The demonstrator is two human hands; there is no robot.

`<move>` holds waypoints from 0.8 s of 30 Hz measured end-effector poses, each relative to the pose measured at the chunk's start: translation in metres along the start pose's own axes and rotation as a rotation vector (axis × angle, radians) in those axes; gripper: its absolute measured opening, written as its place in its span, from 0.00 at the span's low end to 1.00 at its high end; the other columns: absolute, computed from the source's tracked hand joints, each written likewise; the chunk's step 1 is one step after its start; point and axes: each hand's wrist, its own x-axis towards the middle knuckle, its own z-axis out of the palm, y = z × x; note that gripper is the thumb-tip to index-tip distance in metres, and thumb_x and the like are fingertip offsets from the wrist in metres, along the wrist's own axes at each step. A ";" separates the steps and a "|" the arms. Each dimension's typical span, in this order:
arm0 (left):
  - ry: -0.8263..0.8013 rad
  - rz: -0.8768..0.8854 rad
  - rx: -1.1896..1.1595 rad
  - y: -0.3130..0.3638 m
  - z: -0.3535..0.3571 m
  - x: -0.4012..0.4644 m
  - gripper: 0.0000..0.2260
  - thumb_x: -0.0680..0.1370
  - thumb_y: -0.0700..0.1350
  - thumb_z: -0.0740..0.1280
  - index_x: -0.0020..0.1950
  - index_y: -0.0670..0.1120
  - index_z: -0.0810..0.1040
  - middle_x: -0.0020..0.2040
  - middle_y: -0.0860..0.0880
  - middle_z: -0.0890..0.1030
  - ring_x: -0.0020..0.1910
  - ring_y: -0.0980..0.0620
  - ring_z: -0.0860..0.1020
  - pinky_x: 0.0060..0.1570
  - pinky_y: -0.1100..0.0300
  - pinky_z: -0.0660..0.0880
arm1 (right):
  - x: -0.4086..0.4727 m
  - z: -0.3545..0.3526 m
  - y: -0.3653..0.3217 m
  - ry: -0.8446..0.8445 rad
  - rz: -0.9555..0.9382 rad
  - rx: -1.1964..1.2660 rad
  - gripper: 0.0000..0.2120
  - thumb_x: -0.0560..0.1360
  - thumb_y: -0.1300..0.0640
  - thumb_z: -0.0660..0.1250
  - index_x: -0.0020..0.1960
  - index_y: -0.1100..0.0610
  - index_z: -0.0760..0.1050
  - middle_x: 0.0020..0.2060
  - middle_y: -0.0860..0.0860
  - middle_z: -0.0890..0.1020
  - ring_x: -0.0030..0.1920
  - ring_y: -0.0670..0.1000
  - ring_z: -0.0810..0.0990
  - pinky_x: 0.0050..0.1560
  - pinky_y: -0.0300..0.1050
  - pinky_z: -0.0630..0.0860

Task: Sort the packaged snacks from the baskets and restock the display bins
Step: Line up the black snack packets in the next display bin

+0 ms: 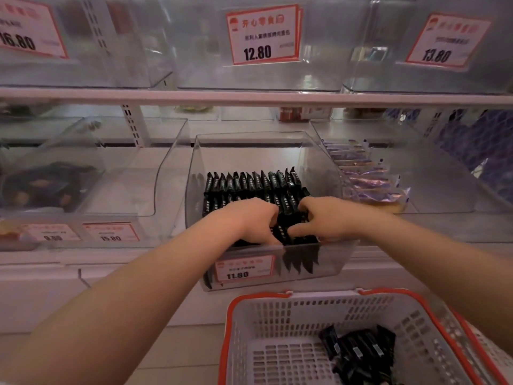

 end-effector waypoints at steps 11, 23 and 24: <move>0.089 0.094 0.049 -0.007 0.007 0.008 0.15 0.74 0.55 0.68 0.54 0.47 0.72 0.50 0.50 0.75 0.44 0.53 0.69 0.43 0.58 0.70 | 0.013 0.001 -0.005 -0.187 -0.253 -0.184 0.30 0.67 0.46 0.75 0.63 0.54 0.66 0.54 0.50 0.73 0.50 0.50 0.72 0.46 0.39 0.67; 0.089 -0.022 0.143 0.005 0.007 0.008 0.25 0.70 0.63 0.68 0.56 0.47 0.70 0.45 0.51 0.72 0.46 0.48 0.74 0.40 0.54 0.72 | 0.010 -0.013 0.001 -0.261 -0.179 -0.270 0.21 0.64 0.47 0.77 0.48 0.49 0.68 0.47 0.47 0.75 0.47 0.50 0.74 0.39 0.39 0.68; 0.094 -0.031 0.144 0.005 0.007 0.008 0.24 0.70 0.63 0.68 0.56 0.47 0.70 0.45 0.51 0.71 0.45 0.48 0.74 0.40 0.55 0.71 | 0.010 -0.012 0.002 -0.275 -0.162 -0.328 0.23 0.66 0.48 0.76 0.53 0.52 0.68 0.50 0.49 0.75 0.49 0.52 0.74 0.42 0.41 0.70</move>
